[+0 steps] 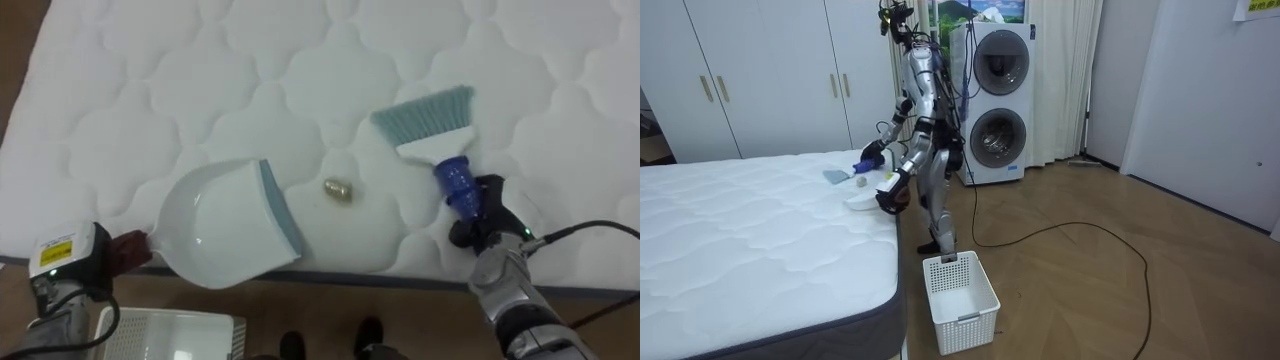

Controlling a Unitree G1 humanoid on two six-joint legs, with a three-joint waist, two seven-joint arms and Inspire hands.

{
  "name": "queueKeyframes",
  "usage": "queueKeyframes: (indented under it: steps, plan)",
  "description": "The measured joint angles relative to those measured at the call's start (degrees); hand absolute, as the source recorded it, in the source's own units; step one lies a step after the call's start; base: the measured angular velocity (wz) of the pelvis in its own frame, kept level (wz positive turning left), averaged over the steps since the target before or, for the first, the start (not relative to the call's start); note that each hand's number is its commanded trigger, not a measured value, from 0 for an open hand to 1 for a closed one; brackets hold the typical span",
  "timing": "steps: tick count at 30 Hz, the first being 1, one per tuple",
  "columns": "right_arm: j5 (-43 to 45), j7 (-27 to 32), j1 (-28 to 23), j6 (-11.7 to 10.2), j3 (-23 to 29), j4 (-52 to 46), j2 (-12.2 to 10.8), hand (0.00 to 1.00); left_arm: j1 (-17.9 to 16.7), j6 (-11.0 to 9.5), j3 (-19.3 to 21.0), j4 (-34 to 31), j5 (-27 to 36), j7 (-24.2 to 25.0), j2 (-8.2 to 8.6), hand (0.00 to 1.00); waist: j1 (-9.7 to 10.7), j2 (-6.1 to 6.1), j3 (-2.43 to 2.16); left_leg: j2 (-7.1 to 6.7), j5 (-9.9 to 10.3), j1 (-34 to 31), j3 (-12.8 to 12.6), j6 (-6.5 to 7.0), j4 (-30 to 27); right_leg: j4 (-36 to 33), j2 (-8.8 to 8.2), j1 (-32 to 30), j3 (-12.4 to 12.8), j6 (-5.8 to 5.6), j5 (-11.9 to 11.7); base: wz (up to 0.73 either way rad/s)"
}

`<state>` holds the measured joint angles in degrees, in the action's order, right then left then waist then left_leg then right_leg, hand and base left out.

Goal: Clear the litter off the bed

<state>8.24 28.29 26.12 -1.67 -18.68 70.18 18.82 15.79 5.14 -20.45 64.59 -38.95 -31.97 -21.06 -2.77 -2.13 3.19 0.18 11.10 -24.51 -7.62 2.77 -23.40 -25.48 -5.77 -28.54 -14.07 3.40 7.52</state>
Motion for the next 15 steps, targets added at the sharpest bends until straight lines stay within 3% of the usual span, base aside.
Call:
queueKeyframes:
  steps: [4, 15]
  plan:
    - [-1.4, -1.0, -0.3, 1.2, 0.2, 2.4, 0.1, 1.00, 0.0, 0.2, 0.0, -0.5, -0.1, 0.5, 0.00, 1.00, -0.5, 0.14, -0.08, 0.00, 0.0, 0.0, -0.1, 0.00, 0.1, -0.1, -0.01, -0.1, 0.0, -0.05, 0.0, 0.00]
    - [-12.4, -3.6, -0.5, 1.8, 0.3, 4.9, 0.2, 1.00, 0.4, 0.8, 0.0, -0.5, -0.4, 1.3, -0.02, 1.00, -0.6, 0.50, -0.48, 0.02, 0.0, 0.1, -0.4, 0.01, -0.3, -0.3, -0.09, -0.1, 0.4, -0.04, 0.0, -0.01]
